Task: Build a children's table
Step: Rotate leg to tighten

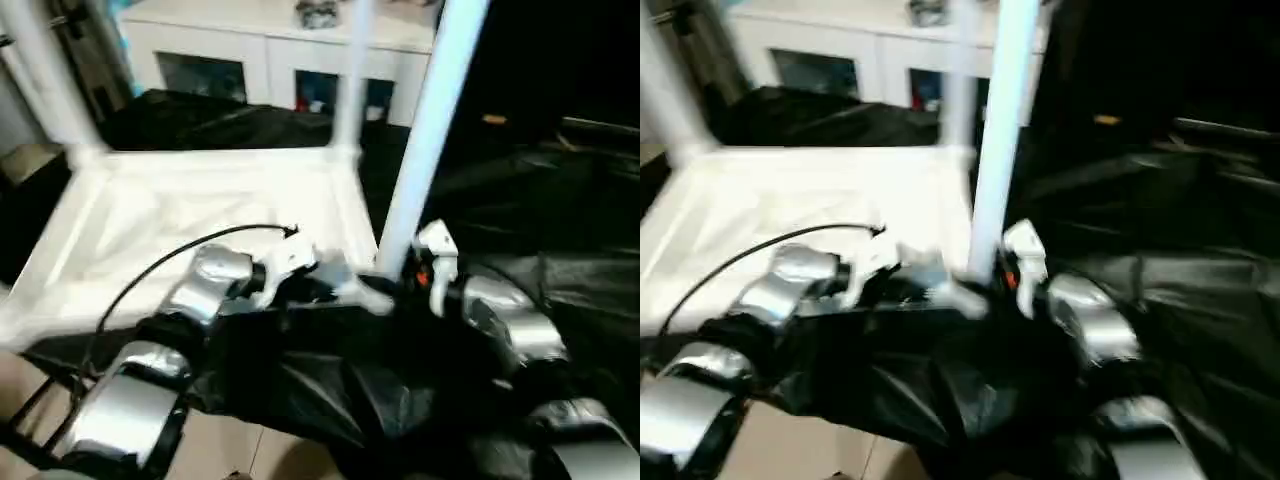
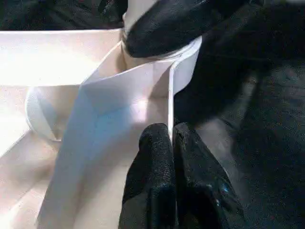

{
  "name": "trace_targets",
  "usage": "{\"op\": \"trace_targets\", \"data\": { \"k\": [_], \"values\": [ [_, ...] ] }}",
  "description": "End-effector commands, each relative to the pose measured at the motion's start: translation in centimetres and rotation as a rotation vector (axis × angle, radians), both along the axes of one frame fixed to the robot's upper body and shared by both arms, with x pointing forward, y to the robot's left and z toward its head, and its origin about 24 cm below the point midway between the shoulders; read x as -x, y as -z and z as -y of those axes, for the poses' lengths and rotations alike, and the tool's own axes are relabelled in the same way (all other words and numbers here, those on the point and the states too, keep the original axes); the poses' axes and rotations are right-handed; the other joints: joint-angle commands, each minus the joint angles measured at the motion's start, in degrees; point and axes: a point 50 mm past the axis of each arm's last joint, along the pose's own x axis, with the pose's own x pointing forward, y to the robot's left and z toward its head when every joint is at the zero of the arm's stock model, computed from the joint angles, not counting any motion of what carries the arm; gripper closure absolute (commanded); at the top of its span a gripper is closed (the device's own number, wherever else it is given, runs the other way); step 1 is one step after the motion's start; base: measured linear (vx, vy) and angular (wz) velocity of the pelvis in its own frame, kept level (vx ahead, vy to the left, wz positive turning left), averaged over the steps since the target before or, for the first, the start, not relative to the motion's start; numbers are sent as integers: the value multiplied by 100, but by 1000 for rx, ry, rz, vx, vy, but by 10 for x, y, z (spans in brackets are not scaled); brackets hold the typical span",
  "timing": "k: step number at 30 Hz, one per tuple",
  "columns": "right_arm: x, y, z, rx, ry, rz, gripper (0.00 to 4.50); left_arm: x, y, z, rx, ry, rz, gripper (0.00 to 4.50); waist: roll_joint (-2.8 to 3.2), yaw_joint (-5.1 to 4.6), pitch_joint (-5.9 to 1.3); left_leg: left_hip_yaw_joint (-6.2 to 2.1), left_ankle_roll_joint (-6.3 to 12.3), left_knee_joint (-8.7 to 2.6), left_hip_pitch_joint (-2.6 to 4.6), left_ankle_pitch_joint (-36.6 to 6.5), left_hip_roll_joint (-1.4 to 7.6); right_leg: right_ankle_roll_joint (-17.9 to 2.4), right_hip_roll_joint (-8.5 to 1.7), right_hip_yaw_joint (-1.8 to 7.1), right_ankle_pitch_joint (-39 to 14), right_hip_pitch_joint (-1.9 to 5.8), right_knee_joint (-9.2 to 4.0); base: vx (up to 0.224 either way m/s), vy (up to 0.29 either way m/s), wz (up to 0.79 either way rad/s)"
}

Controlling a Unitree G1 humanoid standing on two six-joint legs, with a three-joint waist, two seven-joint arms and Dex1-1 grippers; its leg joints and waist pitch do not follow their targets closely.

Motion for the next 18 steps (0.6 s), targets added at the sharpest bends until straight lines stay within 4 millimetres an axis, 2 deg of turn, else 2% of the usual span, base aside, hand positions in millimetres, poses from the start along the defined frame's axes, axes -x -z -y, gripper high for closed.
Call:
{"op": "trace_targets", "data": {
  "k": [1,2,5,6,8,10,13,15,18],
  "values": [
    [8,25,-27,51,7,-113,196,2,-3,36,60,17,7,450,-59,10,-281,-48,7,-393,36,-1742,104,-1033,-345,190,-2272,185,-521,0,0,0],
    [7,26,-29,55,37,-118,196,1,-3,40,62,5,9,450,-39,-11,-277,-53,-15,-403,27,-1719,106,-1032,-335,190,-2241,184,-513,0,0,0],
    [4,28,-38,89,113,-86,196,1,-4,53,82,-26,15,450,-37,-19,-288,-45,-5,-393,16,-1701,101,-1084,-325,189,-2018,188,-504,0,0,0],
    [4,27,-42,66,93,-82,161,3,-4,58,93,-17,15,450,-41,-8,-304,-35,55,-378,14,-1653,93,-1112,-319,192,-1852,202,-494,0,0,0],
    [4,26,-44,42,78,-86,126,4,-4,60,96,-10,14,450,-44,-4,-308,-28,116,-368,5,-1601,87,-1146,-315,197,-1714,215,-483,0,0,0],
    [4,22,-45,5,49,-80,120,5,-2,58,92,5,14,450,-23,2,-318,-24,211,-362,-8,-1492,84,-1181,-314,193,-1532,235,-470,0,0,0],
    [3,20,-44,4,37,-57,86,6,-1,56,91,21,12,450,-18,3,-317,-25,231,-366,-8,-1510,90,-1172,-319,183,-1632,235,-478,0,0,0],
    [3,13,-38,-20,-24,-13,80,7,-1,49,86,49,11,450,-21,7,-320,-29,237,-367,-12,-1539,93,-1162,-326,181,-1684,240,-482,0,0,0],
    [9,7,-34,-61,-160,13,80,10,-2,43,96,112,4,450,-37,40,-333,-16,363,-350,-29,-1367,102,-1223,-311,182,-1321,270,-452,0,0,0]
  ]
}}
